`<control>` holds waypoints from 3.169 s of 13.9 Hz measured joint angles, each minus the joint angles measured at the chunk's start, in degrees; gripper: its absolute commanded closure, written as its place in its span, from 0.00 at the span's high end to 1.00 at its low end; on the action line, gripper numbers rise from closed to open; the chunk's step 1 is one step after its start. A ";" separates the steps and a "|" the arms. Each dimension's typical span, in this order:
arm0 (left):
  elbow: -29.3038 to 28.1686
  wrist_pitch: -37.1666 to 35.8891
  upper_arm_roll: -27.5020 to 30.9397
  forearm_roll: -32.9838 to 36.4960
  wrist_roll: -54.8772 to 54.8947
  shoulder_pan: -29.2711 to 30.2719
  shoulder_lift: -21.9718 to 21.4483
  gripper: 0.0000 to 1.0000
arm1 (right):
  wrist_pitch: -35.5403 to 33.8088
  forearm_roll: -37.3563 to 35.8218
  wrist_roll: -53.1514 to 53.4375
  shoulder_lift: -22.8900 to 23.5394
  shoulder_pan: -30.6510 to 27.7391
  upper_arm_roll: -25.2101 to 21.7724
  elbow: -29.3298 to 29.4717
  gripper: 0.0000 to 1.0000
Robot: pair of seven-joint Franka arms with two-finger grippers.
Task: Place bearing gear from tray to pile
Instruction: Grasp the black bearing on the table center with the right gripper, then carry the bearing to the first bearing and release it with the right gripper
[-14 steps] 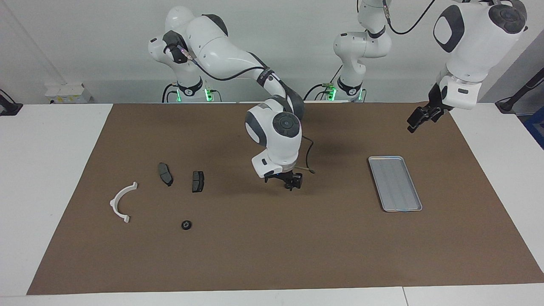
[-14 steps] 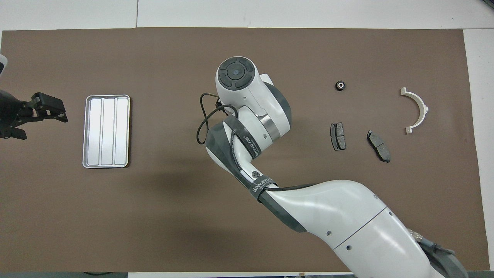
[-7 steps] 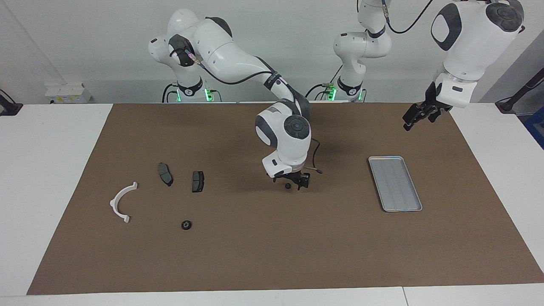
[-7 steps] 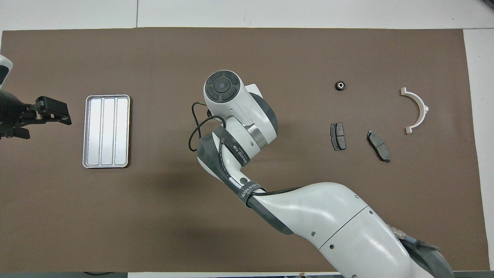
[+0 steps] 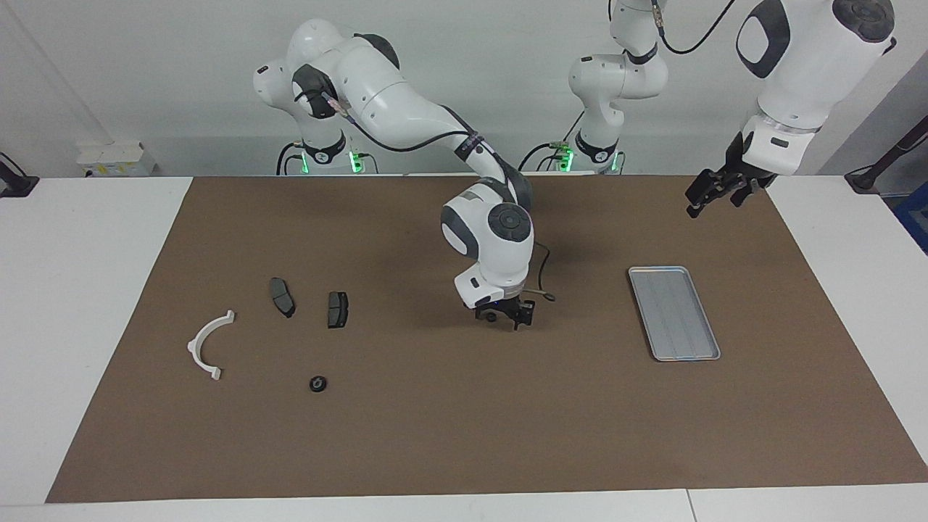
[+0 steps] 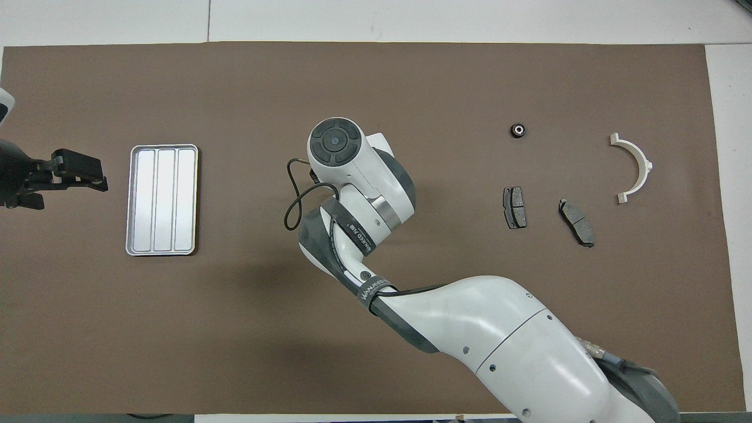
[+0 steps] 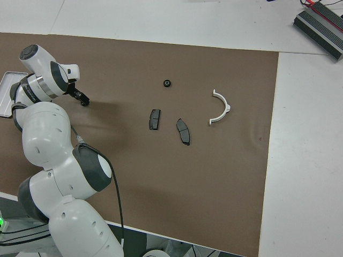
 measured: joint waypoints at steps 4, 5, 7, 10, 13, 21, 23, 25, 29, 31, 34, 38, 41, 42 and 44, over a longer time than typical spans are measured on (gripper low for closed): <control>-0.06 0.16 0.00 -0.07 0.00 0.00 0.00 1.00 | 1.83 0.00 0.04 0.18 -0.04 -0.13 -1.04 0.84; -0.07 0.20 0.00 -0.10 0.00 0.00 0.00 1.00 | 1.87 0.00 0.04 0.18 -0.09 -0.16 -1.09 0.80; -0.07 0.28 0.00 -0.13 0.00 0.00 0.00 1.00 | 1.99 0.03 0.05 -0.05 -0.15 -0.16 -1.06 0.71; -0.11 0.56 0.00 -0.15 0.00 0.00 0.00 1.00 | 1.54 0.21 0.05 -0.37 -0.21 -0.17 -1.06 0.44; -0.15 0.90 0.00 -0.16 0.00 0.00 0.00 1.00 | 0.64 0.29 0.05 -0.83 -0.27 -0.29 -1.08 0.34; -0.23 1.70 0.01 -0.20 0.00 0.00 0.00 1.00 | 0.03 0.40 0.05 -0.91 -0.25 -0.18 -1.12 0.21; -0.25 1.70 0.01 -0.20 0.00 0.00 0.00 1.00 | -0.31 0.43 0.05 -0.97 -0.25 -0.17 -1.10 0.15; -0.27 1.70 0.01 -0.20 0.00 0.00 0.00 1.00 | -1.18 0.45 -0.05 -1.00 -0.33 -0.13 -1.00 0.10; -0.32 1.69 0.01 -0.20 0.00 0.00 0.00 1.00 | -3.73 2.41 -1.25 -1.70 -1.12 0.19 -0.87 0.02; -0.33 1.69 0.00 -0.21 0.00 -0.02 0.00 1.00 | -4.30 3.11 -2.32 -2.10 -1.63 0.21 -0.86 0.01; -0.36 1.69 -0.01 -0.21 0.00 -0.04 -0.01 1.00 | -6.68 3.21 -7.39 -3.45 -5.06 0.97 -0.20 0.00; -0.46 1.70 -0.01 -0.21 0.00 -0.04 0.00 1.00 | -10.08 3.21 -20.71 -6.93 -14.31 1.92 0.66 0.00; -0.49 1.70 -0.02 -0.21 0.00 -0.05 -0.01 1.00 | -12.32 3.19 -31.04 -9.51 -20.18 1.71 0.72 0.00; -0.49 1.70 -0.03 -0.21 0.00 -0.05 -0.01 1.00 | -12.90 3.16 -34.53 -10.03 -22.09 1.59 0.72 0.00; -0.50 1.70 -0.11 -0.21 0.00 -0.06 -0.01 1.00 | -13.66 2.70 -42.70 -10.36 -26.30 1.46 0.72 0.00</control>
